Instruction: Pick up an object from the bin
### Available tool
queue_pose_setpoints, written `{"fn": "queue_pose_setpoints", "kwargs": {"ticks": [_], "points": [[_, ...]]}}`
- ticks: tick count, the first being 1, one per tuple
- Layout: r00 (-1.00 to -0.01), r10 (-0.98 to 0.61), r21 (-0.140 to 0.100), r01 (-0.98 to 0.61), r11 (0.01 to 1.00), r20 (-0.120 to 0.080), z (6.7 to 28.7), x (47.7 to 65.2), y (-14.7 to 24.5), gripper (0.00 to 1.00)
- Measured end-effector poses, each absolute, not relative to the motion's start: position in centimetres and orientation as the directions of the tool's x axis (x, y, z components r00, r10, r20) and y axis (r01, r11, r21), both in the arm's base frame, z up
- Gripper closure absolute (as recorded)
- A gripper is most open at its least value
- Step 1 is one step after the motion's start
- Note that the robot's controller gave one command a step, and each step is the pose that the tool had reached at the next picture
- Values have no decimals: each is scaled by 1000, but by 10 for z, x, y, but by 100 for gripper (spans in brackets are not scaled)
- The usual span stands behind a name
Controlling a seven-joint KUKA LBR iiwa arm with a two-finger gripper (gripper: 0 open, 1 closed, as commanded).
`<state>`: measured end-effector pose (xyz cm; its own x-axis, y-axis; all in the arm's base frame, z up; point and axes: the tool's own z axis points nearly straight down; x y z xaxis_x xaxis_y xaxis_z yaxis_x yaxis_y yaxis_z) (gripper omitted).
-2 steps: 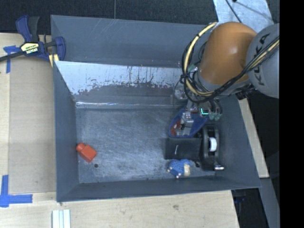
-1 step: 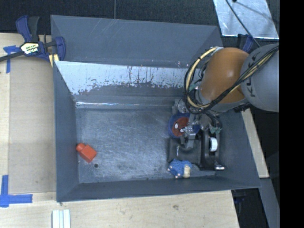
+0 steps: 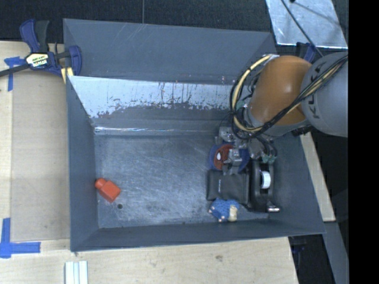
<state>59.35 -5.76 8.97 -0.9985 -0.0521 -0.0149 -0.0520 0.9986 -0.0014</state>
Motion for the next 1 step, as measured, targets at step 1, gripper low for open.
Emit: {"fn": "queue_pose_setpoints", "kwargs": {"ticks": [1], "points": [[-999,-42,-2,-42,999,-13,279,615,-61,100]]}}
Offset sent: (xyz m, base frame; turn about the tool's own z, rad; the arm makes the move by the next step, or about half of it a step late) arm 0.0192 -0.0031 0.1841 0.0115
